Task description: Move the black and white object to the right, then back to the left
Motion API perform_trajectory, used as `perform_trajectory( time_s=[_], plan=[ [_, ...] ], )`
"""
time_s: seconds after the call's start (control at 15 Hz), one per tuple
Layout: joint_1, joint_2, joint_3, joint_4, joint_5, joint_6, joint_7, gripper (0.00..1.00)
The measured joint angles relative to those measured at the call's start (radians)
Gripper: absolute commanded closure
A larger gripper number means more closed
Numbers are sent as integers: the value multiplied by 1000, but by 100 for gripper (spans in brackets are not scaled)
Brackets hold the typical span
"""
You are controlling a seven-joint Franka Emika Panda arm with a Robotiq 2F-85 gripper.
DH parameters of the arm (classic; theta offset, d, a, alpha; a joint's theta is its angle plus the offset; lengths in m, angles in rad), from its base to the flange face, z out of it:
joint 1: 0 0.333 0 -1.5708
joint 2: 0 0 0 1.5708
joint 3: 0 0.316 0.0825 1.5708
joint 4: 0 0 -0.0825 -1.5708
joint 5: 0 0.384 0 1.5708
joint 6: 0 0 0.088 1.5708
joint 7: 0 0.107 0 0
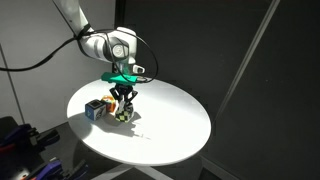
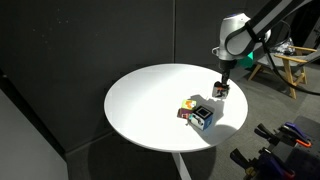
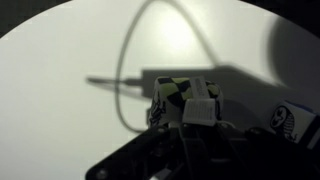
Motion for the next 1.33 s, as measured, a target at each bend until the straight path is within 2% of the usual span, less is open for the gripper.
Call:
perform_trajectory(
  time_s=[0.33, 0.4, 0.87, 0.93, 1.33],
  plan=[
    [-26, 2, 4, 12, -25, 0, -116, 95],
    [-29, 2, 4, 13, -27, 0, -125, 85],
    [-30, 8, 9, 12, -27, 0, -126, 85],
    [-30, 8, 9, 12, -27, 0, -126, 95],
    [-31, 7, 19, 11, -27, 22, -154, 95]
  ],
)
